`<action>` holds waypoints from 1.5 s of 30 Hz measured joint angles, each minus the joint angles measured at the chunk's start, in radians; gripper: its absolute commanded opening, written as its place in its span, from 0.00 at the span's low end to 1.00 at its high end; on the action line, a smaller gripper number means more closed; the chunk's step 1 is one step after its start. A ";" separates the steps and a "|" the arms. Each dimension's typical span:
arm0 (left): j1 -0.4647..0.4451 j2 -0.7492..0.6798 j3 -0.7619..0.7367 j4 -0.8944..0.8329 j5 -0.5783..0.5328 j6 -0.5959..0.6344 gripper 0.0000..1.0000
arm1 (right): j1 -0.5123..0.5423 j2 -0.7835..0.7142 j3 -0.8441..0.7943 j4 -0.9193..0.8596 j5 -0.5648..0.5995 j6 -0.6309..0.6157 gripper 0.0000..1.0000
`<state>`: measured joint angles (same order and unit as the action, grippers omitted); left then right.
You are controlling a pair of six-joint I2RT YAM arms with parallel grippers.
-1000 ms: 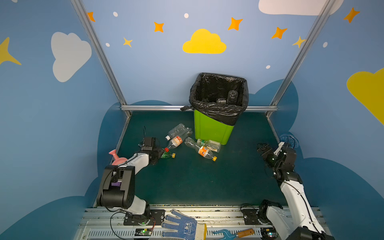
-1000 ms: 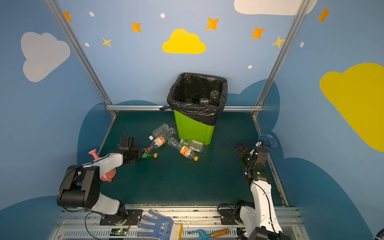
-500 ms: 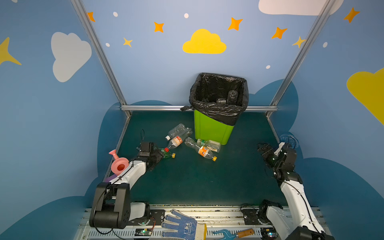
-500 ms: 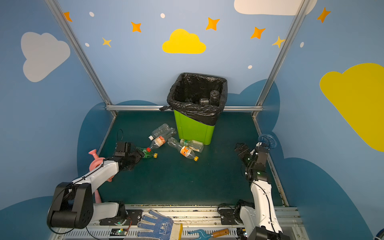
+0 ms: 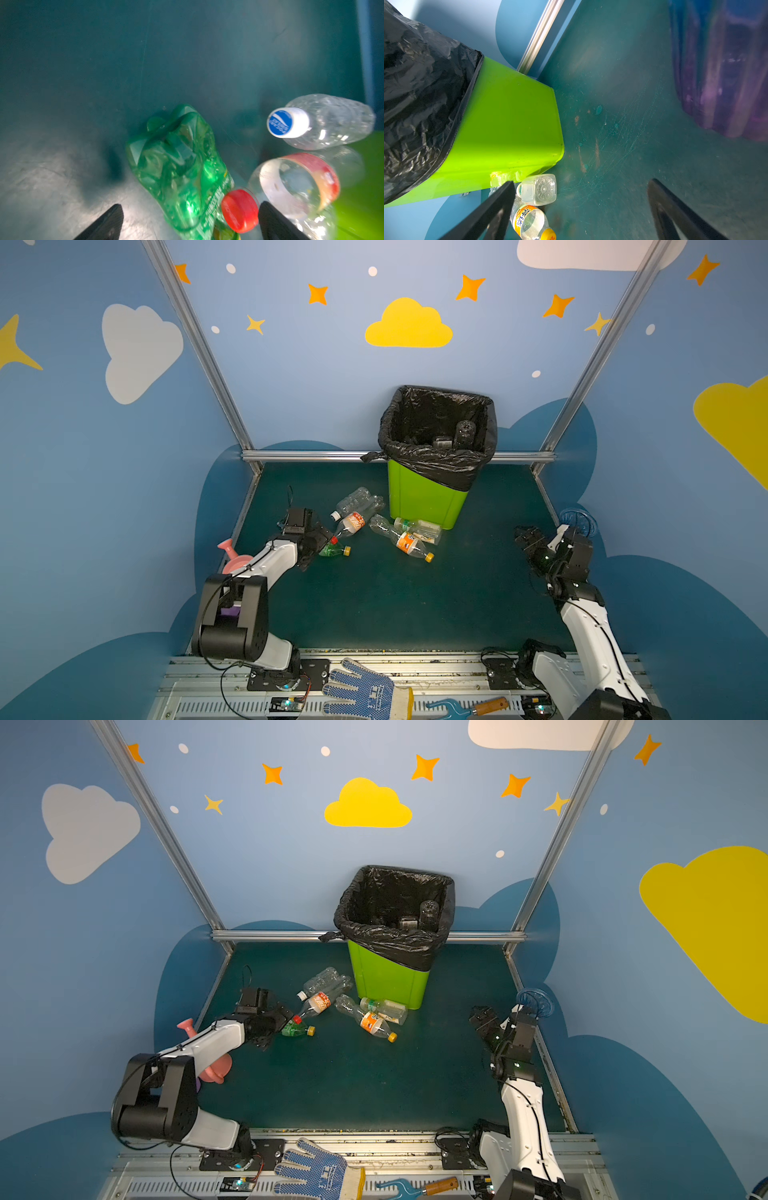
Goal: Throw the plastic bottles in the bin
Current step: 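Align the left gripper over the crushed green bottle and close on it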
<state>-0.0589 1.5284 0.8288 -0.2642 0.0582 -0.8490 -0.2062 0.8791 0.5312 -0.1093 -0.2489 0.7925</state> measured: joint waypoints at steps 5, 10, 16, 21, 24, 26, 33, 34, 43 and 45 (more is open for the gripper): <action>-0.002 0.083 0.039 -0.016 -0.014 0.011 0.97 | -0.002 0.027 -0.003 0.009 -0.007 0.000 0.98; -0.002 0.147 0.093 -0.005 0.004 0.048 0.79 | -0.009 0.042 -0.003 0.011 -0.016 0.000 0.98; 0.000 0.131 0.048 0.058 0.054 0.087 0.55 | -0.020 0.042 -0.007 0.011 -0.016 -0.003 0.98; -0.001 0.082 -0.003 0.078 0.091 0.113 0.48 | -0.022 0.042 -0.010 0.011 -0.018 -0.003 0.98; -0.001 0.045 -0.037 0.064 0.095 0.124 0.49 | -0.026 0.042 -0.010 0.013 -0.024 -0.002 0.98; -0.001 0.012 -0.060 0.042 0.093 0.134 0.50 | -0.027 0.042 -0.010 0.013 -0.025 0.000 0.98; -0.001 -0.126 -0.129 -0.016 0.071 0.157 0.51 | -0.028 0.042 -0.015 0.017 -0.033 0.011 0.98; -0.001 -0.147 -0.137 -0.021 0.065 0.159 0.51 | -0.028 0.042 -0.015 0.018 -0.034 0.013 0.98; 0.000 -0.176 -0.146 -0.034 0.049 0.155 0.83 | -0.034 0.030 -0.016 0.017 -0.047 0.016 0.98; 0.000 -0.169 -0.146 -0.035 0.051 0.150 0.89 | -0.037 0.021 -0.016 0.016 -0.048 0.016 0.98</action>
<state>-0.0593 1.3594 0.6823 -0.2989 0.1089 -0.6987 -0.2428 0.8997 0.5156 -0.0929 -0.2974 0.8085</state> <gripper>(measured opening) 0.844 0.979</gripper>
